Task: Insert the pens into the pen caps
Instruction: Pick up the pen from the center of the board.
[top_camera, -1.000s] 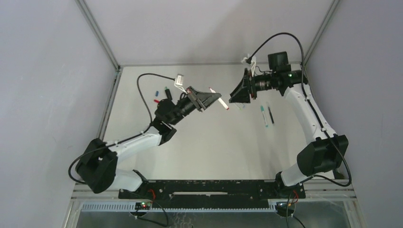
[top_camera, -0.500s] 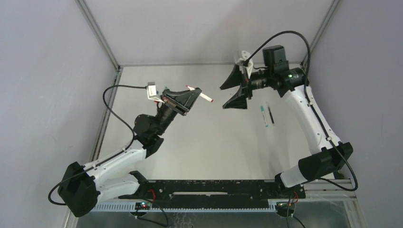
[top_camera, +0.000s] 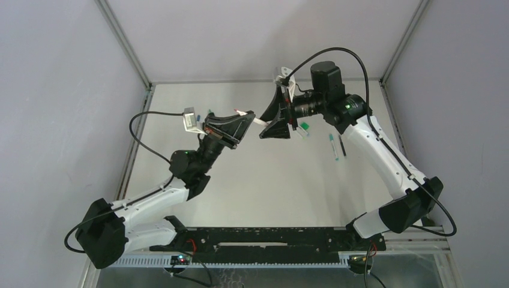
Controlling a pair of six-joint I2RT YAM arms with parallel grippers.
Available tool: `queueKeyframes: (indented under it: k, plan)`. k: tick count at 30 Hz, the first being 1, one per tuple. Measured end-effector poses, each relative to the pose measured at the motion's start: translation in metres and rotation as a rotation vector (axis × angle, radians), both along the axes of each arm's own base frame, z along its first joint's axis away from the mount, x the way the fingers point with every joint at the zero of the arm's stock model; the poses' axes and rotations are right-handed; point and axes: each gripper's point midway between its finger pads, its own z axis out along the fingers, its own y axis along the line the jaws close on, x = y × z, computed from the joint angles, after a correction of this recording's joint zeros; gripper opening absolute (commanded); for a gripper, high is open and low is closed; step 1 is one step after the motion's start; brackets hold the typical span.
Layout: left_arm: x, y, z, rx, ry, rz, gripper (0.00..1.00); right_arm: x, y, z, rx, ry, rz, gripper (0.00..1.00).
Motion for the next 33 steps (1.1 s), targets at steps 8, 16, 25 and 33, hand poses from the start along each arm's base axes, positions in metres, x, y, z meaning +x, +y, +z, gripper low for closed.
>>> queueKeyframes:
  k: [8, 16, 25, 33]
  plan:
    - [0.001, -0.001, 0.002, -0.022, -0.003, 0.001, 0.0, -0.008, 0.015, 0.013, 0.035, 0.049, 0.005, 0.47]
    - [0.001, -0.002, 0.002, -0.042, -0.005, -0.007, 0.0, -0.005, 0.022, 0.012, 0.039, 0.073, -0.002, 0.36]
    - [0.0, -0.002, 0.005, -0.065, -0.008, -0.017, 0.18, -0.002, 0.025, 0.012, 0.04, 0.072, -0.007, 0.0]
    - [0.006, 0.007, -0.002, -0.07, 0.039, 0.034, 0.57, -0.008, 0.022, 0.005, 0.023, 0.108, 0.038, 0.0]
